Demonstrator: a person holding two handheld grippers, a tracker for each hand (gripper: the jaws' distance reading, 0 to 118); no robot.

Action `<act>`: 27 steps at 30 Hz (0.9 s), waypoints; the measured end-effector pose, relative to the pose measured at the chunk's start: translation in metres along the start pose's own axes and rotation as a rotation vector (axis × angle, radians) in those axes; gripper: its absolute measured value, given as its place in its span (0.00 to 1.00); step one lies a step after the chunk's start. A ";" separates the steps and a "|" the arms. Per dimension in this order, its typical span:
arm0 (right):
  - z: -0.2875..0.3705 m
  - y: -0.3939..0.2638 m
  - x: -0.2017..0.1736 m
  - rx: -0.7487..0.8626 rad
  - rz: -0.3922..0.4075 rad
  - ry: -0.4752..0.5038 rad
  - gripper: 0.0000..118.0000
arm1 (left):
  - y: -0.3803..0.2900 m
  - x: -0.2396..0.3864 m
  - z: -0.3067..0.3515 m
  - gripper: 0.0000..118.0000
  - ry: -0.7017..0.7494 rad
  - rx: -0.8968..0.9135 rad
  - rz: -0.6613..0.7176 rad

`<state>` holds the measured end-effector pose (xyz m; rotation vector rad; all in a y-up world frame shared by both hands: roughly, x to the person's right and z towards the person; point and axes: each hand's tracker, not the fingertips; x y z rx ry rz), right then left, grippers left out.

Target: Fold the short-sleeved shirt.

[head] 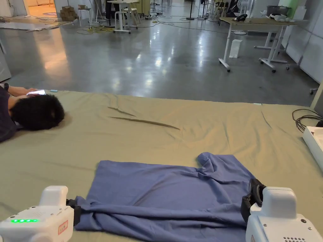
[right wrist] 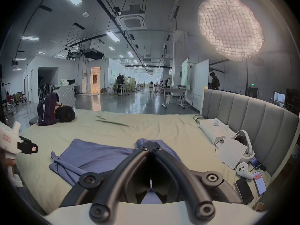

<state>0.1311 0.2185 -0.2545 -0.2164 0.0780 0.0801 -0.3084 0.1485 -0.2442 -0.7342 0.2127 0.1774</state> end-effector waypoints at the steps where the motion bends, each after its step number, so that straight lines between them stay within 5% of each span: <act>1: -0.003 -0.002 -0.001 -0.014 0.006 0.002 0.00 | 0.002 -0.005 -0.013 0.04 -0.011 -0.062 0.028; 6: -0.009 -0.010 -0.002 -0.054 0.025 0.000 0.00 | 0.007 -0.023 -0.066 0.46 -0.071 -0.291 0.151; 17: -0.016 -0.026 0.011 -0.129 0.037 -0.033 0.00 | 0.002 -0.009 -0.120 0.53 0.063 -0.427 0.092; 22: -0.019 -0.032 0.017 -0.159 0.033 -0.039 0.00 | -0.007 0.002 -0.114 0.47 0.104 -0.388 -0.010; 25: -0.022 -0.036 0.019 -0.180 0.033 -0.041 0.00 | -0.008 0.005 -0.111 0.10 0.096 -0.389 -0.064; 27: -0.024 -0.039 0.022 -0.193 0.033 -0.042 0.00 | -0.008 0.002 -0.110 0.05 0.075 -0.393 -0.070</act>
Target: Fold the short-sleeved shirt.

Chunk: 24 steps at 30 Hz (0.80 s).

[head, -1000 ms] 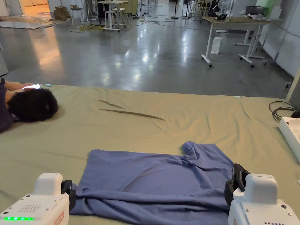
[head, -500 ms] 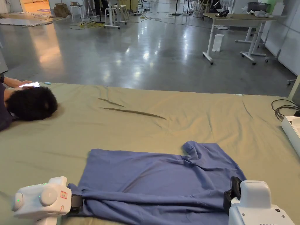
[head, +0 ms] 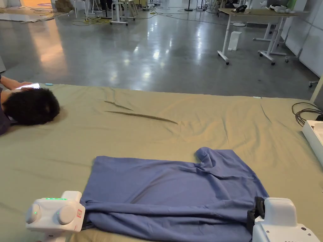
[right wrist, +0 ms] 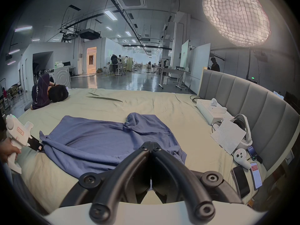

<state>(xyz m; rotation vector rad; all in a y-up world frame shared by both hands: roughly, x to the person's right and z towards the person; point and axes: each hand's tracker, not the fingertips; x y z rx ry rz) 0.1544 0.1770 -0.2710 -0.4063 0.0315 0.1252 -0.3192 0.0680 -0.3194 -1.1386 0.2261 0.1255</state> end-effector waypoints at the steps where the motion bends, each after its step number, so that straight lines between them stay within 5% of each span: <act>1: -0.001 -0.001 0.002 -0.007 0.000 0.001 0.00 | 0.000 -0.005 0.003 0.04 -0.014 0.009 0.001; 6: -0.010 -0.001 0.017 -0.046 0.013 -0.027 0.01 | -0.005 -0.023 0.036 0.04 -0.078 0.085 0.064; 10: -0.025 0.002 0.042 -0.148 -0.029 -0.031 0.21 | -0.007 -0.031 0.066 0.04 -0.119 0.179 0.061; 12: -0.037 0.002 0.058 -0.199 -0.064 -0.027 0.43 | -0.007 -0.036 0.075 0.04 -0.130 0.204 0.080; 14: -0.053 -0.002 0.071 -0.291 -0.074 -0.015 0.53 | -0.009 -0.039 0.082 0.04 -0.149 0.217 0.086; 24: -0.131 -0.064 0.094 -0.670 0.001 0.032 0.58 | -0.015 -0.036 0.076 0.04 -0.133 0.197 0.061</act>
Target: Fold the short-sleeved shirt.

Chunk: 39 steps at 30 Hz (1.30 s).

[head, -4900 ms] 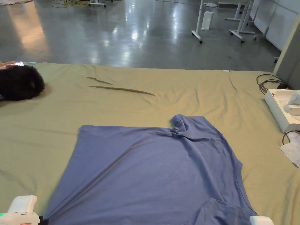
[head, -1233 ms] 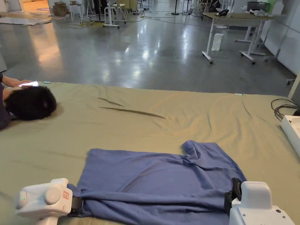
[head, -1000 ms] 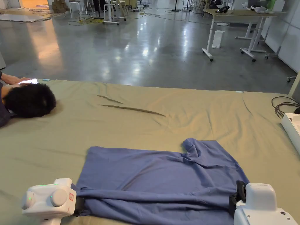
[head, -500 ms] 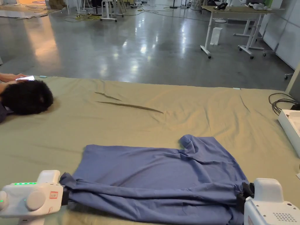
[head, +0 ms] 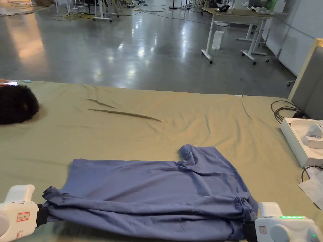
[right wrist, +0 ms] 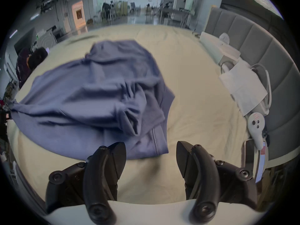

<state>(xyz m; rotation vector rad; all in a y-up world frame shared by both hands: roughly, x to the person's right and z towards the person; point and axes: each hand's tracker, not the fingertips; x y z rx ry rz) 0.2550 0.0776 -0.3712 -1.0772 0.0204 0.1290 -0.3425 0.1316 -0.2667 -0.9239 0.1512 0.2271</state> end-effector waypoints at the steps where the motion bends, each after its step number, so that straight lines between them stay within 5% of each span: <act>1: -0.007 -0.001 0.001 -0.022 0.000 0.013 0.58 | -0.002 0.001 -0.001 0.04 0.004 -0.005 -0.001; 7: -0.016 -0.008 -0.001 0.007 0.015 0.014 0.52 | -0.013 -0.002 -0.016 0.04 0.016 -0.036 -0.006; 12: -0.014 -0.004 -0.010 0.043 0.071 -0.028 0.05 | -0.019 0.004 -0.018 0.04 0.027 -0.049 -0.017; 24: 0.045 0.014 -0.004 0.175 0.012 0.033 0.02 | 0.006 -0.004 0.008 0.04 -0.029 0.010 0.009; 39: 0.149 0.023 0.009 0.254 0.067 0.025 0.02 | 0.035 -0.036 0.086 0.04 -0.072 0.089 0.073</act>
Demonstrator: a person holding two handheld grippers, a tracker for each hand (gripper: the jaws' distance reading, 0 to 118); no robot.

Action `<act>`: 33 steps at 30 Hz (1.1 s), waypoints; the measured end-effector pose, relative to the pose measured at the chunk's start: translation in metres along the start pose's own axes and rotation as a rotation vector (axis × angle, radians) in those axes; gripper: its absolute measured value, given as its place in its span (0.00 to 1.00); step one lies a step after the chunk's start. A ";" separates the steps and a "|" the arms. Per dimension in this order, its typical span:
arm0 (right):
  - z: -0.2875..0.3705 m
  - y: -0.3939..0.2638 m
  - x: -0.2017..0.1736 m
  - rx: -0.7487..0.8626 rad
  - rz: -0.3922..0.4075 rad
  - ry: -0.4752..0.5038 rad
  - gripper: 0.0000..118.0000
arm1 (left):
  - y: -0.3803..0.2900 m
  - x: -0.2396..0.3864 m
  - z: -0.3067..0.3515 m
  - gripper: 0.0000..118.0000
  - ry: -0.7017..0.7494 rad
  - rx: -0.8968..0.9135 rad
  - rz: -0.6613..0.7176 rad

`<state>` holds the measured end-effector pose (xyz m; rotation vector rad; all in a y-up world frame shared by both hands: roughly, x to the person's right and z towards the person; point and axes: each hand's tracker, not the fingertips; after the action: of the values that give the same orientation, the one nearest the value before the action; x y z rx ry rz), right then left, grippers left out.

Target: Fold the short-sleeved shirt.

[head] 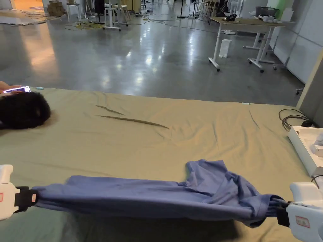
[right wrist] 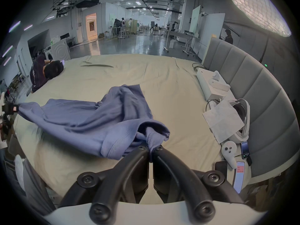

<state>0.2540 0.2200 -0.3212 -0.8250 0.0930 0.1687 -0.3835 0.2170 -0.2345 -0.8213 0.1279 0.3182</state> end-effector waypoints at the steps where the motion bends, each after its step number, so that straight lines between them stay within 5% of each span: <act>1: 0.005 -0.007 -0.002 -0.004 0.002 0.001 0.02 | -0.009 -0.001 0.005 0.04 -0.003 -0.003 0.002; 15: -0.025 -0.164 -0.035 -0.269 0.046 -0.046 0.02 | -0.152 -0.020 -0.029 0.04 0.103 -0.295 -0.041; 25: -0.037 -0.168 -0.047 -0.237 0.053 -0.100 0.03 | -0.162 -0.024 -0.049 0.05 0.159 -0.300 -0.108; 29: -0.005 -0.143 -0.056 -0.093 0.059 -0.131 0.38 | -0.146 -0.018 -0.026 0.15 0.124 -0.202 -0.038; 30: 0.002 -0.134 -0.059 -0.047 0.052 -0.137 0.59 | -0.139 -0.014 -0.019 0.29 0.102 -0.147 -0.040; 31: 0.009 -0.125 -0.063 0.001 0.042 -0.130 0.67 | -0.131 -0.011 -0.013 0.42 0.085 -0.106 -0.035; 33: 0.024 -0.104 -0.071 0.104 0.007 -0.090 0.66 | -0.116 0.003 -0.001 0.47 0.039 -0.014 -0.035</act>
<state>0.2035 0.1603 -0.2190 -0.7120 0.0198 0.2062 -0.3427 0.1430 -0.1547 -0.8426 0.1481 0.2699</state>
